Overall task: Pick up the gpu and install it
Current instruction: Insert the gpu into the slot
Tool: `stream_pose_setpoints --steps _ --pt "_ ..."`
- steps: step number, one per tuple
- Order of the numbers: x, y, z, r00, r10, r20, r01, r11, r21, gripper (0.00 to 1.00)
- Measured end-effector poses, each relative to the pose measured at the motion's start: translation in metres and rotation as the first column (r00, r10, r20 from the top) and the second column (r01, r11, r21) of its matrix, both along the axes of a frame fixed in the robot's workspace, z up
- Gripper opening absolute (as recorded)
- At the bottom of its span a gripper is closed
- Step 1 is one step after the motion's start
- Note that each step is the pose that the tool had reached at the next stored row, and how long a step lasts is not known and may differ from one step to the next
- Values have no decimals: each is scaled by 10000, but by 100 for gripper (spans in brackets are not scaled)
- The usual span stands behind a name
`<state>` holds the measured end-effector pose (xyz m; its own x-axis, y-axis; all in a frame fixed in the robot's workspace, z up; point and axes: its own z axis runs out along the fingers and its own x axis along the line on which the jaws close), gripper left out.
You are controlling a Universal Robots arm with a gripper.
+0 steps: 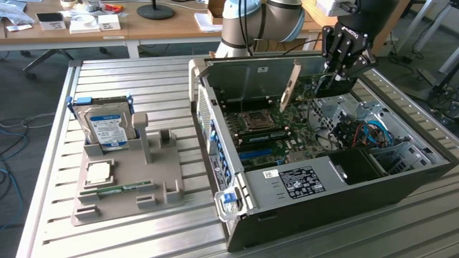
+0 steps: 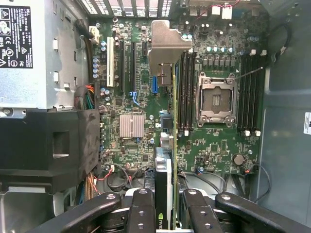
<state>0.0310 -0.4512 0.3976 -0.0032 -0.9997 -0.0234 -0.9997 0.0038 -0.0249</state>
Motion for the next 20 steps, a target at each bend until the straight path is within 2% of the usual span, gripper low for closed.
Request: stream_pose_setpoints --steps 11,17,20 --pt "0 0 -87 10000 0 0 0 10000 0 27" --pt "-4 0 -104 10000 -8 0 8 10000 2 27" --pt "-6 0 -134 9999 -142 0 142 9999 1 27"
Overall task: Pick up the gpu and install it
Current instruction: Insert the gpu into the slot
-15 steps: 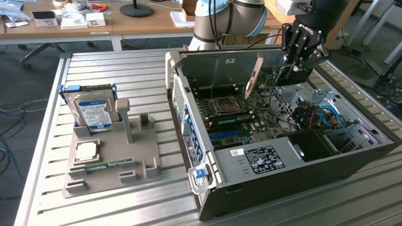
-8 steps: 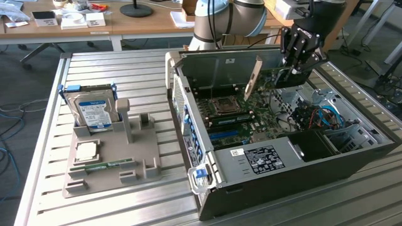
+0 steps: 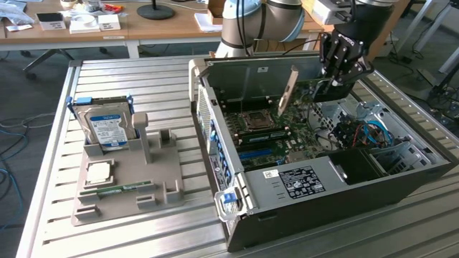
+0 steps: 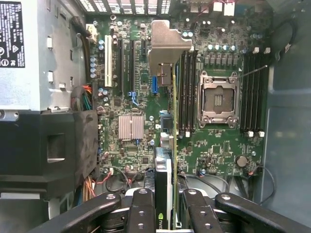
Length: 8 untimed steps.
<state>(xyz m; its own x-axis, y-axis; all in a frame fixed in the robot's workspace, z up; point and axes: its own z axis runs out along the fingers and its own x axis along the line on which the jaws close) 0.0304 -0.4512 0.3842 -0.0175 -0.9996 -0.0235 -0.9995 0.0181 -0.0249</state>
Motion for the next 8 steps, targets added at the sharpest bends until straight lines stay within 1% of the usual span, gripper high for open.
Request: stream_pose_setpoints --steps 8 --pt "-23 0 -58 9974 -719 -1 719 9974 -1 27"
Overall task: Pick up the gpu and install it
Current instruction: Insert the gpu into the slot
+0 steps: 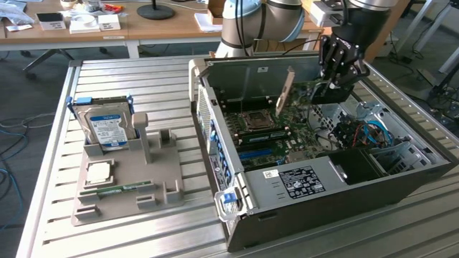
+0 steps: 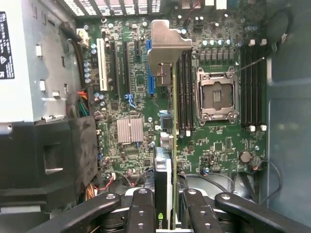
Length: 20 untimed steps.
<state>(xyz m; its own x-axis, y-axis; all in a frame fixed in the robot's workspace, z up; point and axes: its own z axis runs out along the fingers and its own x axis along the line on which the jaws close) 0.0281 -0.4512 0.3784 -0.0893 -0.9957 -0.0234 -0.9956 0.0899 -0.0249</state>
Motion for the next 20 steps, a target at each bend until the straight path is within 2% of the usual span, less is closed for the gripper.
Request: stream_pose_setpoints --steps 8,20 --pt "-41 0 -31 9994 -342 0 342 9994 1 27" --pt "-91 0 -139 9969 -786 0 786 9969 -2 27"
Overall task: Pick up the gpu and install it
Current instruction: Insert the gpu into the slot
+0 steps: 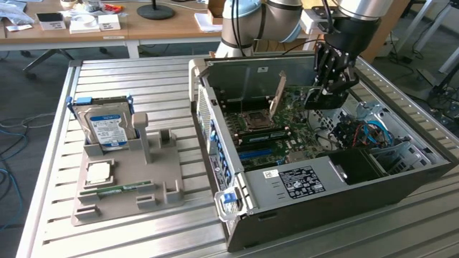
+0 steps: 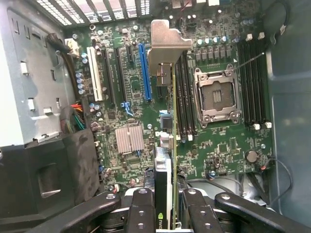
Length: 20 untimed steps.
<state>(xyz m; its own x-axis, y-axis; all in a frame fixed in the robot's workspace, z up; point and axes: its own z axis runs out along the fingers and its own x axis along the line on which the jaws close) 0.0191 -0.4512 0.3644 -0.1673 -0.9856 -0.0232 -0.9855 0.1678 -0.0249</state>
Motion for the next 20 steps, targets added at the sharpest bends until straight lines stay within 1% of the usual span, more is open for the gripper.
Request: stream_pose_setpoints --steps 7,20 --pt "-1 0 -4 10000 -5 1 5 10000 4 27" --pt "-5 0 -171 10000 -8 1 8 10000 3 27"
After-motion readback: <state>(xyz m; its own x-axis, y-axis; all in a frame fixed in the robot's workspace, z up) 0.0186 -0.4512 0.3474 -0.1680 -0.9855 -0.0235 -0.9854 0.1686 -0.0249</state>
